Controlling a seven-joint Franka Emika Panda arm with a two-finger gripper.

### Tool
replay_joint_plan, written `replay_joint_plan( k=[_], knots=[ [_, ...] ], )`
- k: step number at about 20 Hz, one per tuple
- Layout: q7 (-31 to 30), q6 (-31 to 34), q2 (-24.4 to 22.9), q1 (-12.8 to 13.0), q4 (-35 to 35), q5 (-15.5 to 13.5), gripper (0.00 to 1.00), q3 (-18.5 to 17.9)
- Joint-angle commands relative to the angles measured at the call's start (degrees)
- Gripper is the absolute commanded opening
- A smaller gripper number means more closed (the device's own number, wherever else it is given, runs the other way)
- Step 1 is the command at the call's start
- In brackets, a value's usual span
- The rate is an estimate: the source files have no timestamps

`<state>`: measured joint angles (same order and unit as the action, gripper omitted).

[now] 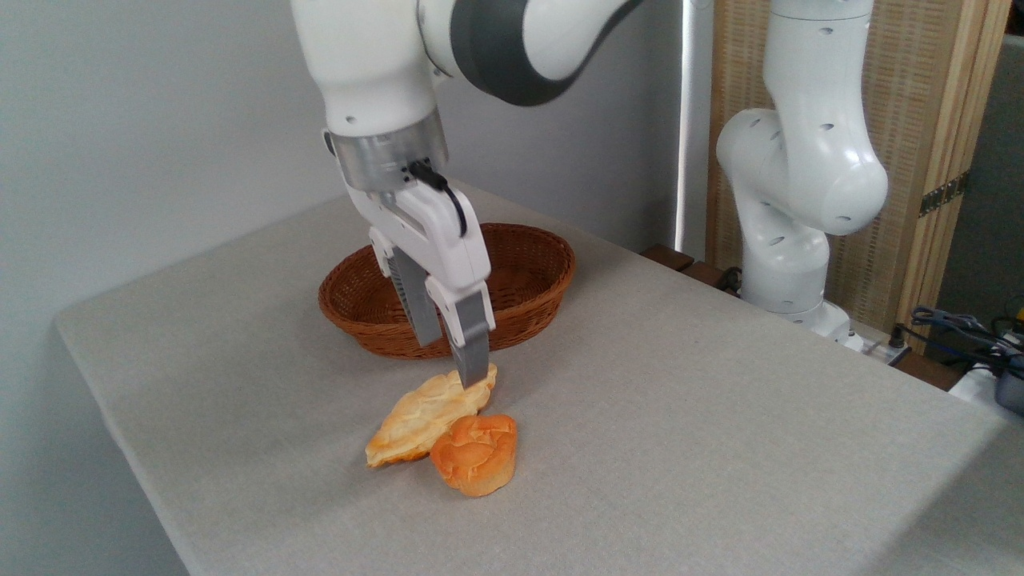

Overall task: Put bread into the basket
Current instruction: 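Lower the gripper down onto the small orange bread roll, then close the gripper fingers around the orange bread roll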

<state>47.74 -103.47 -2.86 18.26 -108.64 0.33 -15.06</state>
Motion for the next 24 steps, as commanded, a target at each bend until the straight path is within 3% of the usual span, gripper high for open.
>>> replay_joint_plan(
  k=[1,11,17,24],
  knots=[
    [2.0,-6.0,0.4,0.5,-3.7,-0.1,1.00,-1.6],
    [2.6,-14.7,3.0,-0.2,-8.4,0.7,1.00,-1.9],
    [7.5,-14.8,3.4,-0.8,-8.8,1.0,1.00,-3.9],
    [7.9,-14.7,4.1,-0.6,-10.7,0.9,1.00,-3.8]
  ],
)
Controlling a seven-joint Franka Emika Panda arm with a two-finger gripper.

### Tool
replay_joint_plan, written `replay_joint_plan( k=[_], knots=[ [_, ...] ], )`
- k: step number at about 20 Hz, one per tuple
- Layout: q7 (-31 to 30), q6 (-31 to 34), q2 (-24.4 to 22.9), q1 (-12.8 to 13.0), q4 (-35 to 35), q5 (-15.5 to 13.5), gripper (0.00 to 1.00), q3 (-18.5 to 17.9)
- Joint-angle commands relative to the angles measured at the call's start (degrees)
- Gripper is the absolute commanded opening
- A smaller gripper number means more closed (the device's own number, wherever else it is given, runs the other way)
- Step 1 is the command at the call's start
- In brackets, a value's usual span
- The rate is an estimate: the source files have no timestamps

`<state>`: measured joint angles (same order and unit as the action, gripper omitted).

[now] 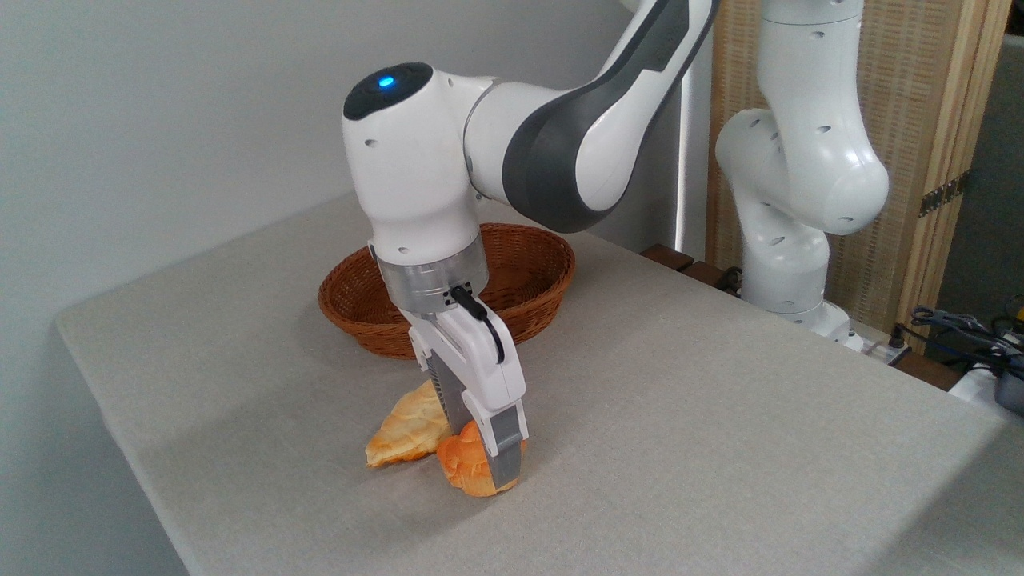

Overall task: Put bread into the basket
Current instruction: 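Close the gripper fingers around the orange bread roll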

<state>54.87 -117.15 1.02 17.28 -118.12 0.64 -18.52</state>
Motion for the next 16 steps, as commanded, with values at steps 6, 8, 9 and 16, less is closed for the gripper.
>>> replay_joint_plan(
  k=[6,8,9,16],
  knots=[
    [2.5,-0.9,0.4,0.5,-1.2,0.6,0.42,-0.3],
    [2.7,-0.8,0.4,0.5,-1.2,0.6,0.40,-0.3],
    [2.8,-0.8,0.4,0.5,-1.2,0.6,0.40,-0.3],
    [2.8,-0.7,0.3,0.5,-1.1,0.2,0.41,-0.3]
  ],
)
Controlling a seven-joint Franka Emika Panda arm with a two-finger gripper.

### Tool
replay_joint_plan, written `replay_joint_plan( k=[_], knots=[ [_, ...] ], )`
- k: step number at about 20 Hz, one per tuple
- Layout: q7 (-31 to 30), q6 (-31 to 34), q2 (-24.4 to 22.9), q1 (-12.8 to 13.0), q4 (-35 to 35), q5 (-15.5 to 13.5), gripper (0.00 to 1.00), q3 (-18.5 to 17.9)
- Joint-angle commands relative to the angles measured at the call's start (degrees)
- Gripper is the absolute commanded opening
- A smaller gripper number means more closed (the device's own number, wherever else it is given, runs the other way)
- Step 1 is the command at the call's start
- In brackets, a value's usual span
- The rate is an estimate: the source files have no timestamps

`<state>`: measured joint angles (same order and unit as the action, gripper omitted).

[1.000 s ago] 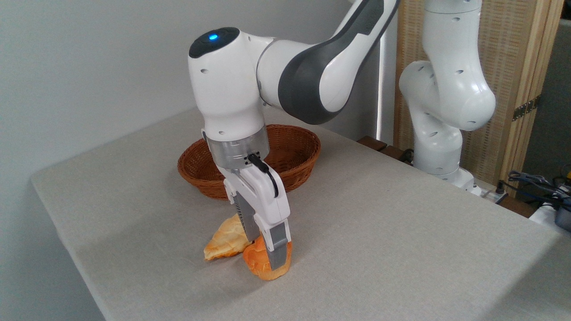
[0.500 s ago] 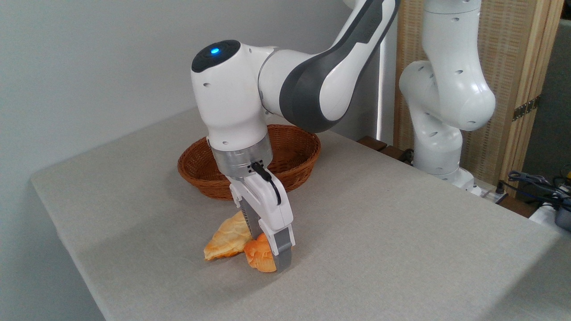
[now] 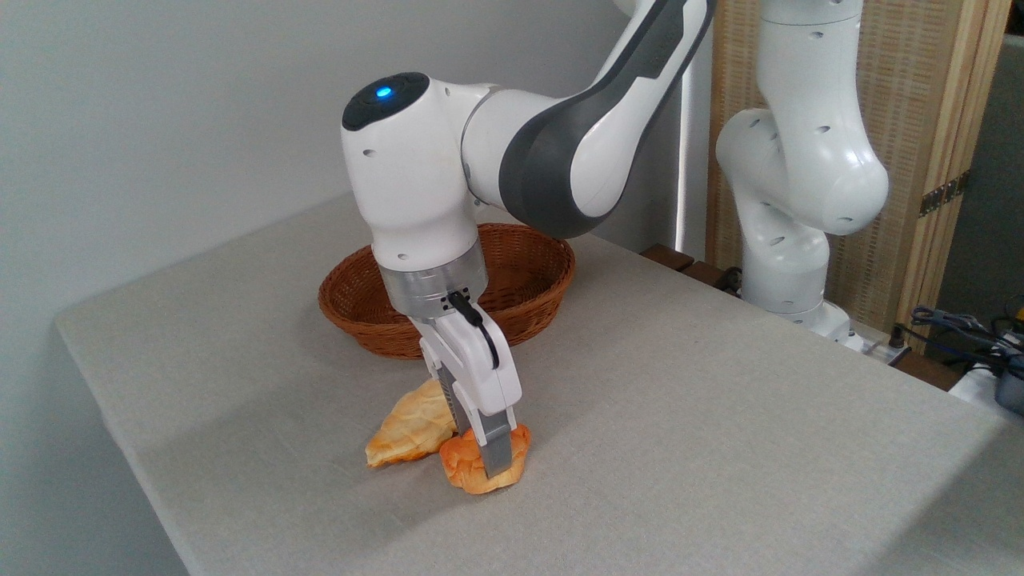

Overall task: Put bread into the basket
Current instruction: 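Lift the orange roll and carry it over the wicker basket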

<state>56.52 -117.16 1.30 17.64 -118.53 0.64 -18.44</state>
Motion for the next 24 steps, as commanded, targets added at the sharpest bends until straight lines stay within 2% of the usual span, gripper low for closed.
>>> replay_joint_plan(
  k=[1,7,9,11,15,18,19,21,23,24],
  knots=[
    [1.1,-0.7,-0.1,0.1,-0.3,-0.2,0.41,-0.3],
    [0.6,-0.3,-3.4,0.8,2.4,-0.7,0.42,0.9],
    [0.5,3.0,-4.1,0.8,4.4,-3.1,0.42,3.3],
    [0.3,7.3,-4.5,0.8,6.0,-3.7,0.43,5.5],
    [-4.5,9.6,-5.8,0.9,6.6,-10.6,0.44,10.6],
    [-10.3,9.7,-5.8,0.9,6.6,-13.6,0.47,15.2],
    [-12.1,9.8,-5.8,0.9,6.6,-14.3,0.51,16.8],
    [-15.2,11.5,-5.5,0.9,6.5,-14.4,0.63,20.0],
    [-16.9,12.3,-4.0,0.9,6.4,-14.5,0.88,23.3],
    [-17.6,12.4,-3.2,0.9,6.2,-14.5,0.91,24.5]
  ],
)
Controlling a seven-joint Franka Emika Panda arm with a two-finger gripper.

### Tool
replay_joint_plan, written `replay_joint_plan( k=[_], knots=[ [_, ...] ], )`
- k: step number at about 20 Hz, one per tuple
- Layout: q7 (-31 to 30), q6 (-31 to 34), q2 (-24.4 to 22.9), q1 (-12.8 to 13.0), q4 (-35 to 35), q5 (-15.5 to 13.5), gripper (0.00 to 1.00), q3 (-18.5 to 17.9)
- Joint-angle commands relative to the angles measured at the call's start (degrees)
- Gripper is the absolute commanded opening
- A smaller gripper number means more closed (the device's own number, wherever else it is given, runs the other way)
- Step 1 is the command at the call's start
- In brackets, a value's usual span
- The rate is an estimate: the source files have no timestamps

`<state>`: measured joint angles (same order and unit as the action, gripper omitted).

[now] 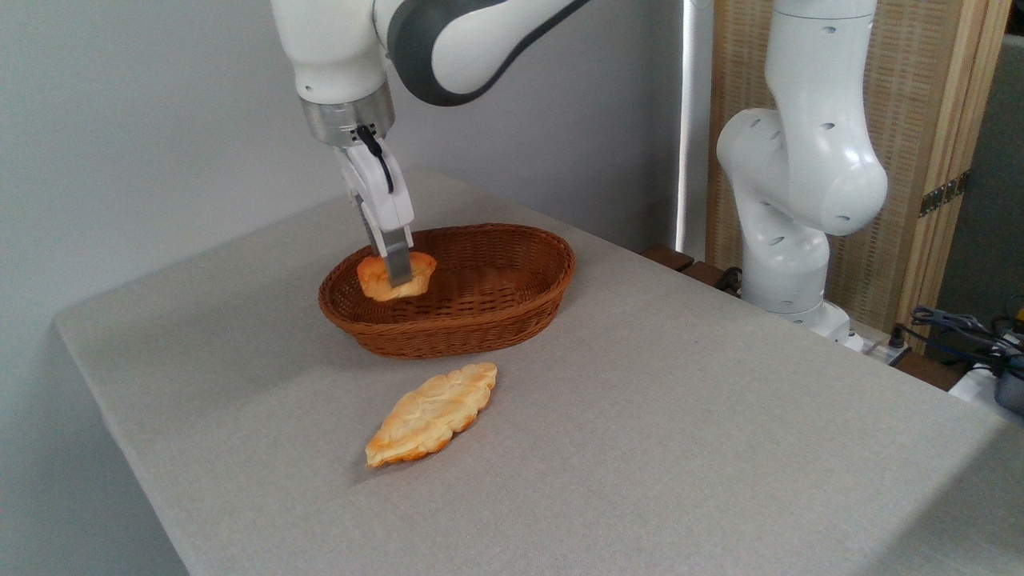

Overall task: Put bread into the basket
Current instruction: 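Lift the orange roll and carry it over the wicker basket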

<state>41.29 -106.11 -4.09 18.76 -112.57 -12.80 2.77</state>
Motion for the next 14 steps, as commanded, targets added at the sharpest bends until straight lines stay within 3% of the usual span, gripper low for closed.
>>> replay_joint_plan(
  k=[1,14],
  knots=[
    [-2.3,1.6,2.6,-0.2,0.2,-1.1,0.98,3.9],
    [-2.3,2.7,3.8,0.6,0.1,-0.7,1.00,4.4]
  ],
)
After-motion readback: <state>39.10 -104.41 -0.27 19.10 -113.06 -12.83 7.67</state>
